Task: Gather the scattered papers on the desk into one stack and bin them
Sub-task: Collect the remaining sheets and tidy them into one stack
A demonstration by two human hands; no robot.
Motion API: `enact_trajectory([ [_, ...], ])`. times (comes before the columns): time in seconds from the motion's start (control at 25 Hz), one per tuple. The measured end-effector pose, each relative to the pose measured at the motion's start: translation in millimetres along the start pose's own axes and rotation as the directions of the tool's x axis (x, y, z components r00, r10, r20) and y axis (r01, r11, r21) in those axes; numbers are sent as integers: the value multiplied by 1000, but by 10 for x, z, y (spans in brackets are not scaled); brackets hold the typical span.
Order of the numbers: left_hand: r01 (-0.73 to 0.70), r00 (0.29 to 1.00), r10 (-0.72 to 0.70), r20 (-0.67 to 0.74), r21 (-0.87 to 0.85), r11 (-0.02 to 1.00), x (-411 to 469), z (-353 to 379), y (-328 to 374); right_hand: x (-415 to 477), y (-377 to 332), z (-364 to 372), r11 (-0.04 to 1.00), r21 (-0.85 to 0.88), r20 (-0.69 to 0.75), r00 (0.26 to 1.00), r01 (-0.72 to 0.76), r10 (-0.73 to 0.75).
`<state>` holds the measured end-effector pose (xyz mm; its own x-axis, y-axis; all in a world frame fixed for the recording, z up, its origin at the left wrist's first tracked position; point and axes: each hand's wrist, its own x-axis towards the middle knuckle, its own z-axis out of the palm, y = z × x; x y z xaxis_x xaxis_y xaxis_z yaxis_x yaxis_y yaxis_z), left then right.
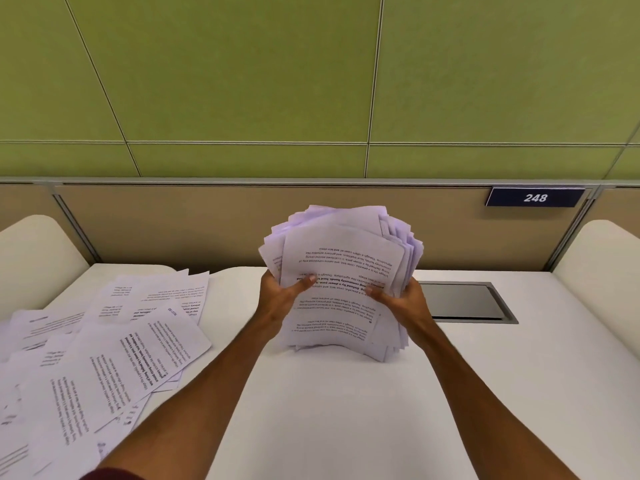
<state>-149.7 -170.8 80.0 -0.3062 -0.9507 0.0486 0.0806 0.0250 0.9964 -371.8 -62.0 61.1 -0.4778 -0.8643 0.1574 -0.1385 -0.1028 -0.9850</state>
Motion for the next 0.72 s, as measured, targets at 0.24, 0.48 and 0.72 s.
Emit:
enact_trajectory([
  [0.24, 93, 994, -97, 54, 60, 994, -2, -56, -129, 27, 71, 9, 995, 23, 59, 994, -93, 92],
  [0.48, -15, 999, 22, 44, -154, 988, 10, -17, 47, 32, 62, -84, 964, 246, 173, 983, -101, 59],
  [0.72, -14, 996, 21, 85, -84, 996, 90, -85, 8, 38, 102, -132, 943, 306, 127, 988, -128, 93],
])
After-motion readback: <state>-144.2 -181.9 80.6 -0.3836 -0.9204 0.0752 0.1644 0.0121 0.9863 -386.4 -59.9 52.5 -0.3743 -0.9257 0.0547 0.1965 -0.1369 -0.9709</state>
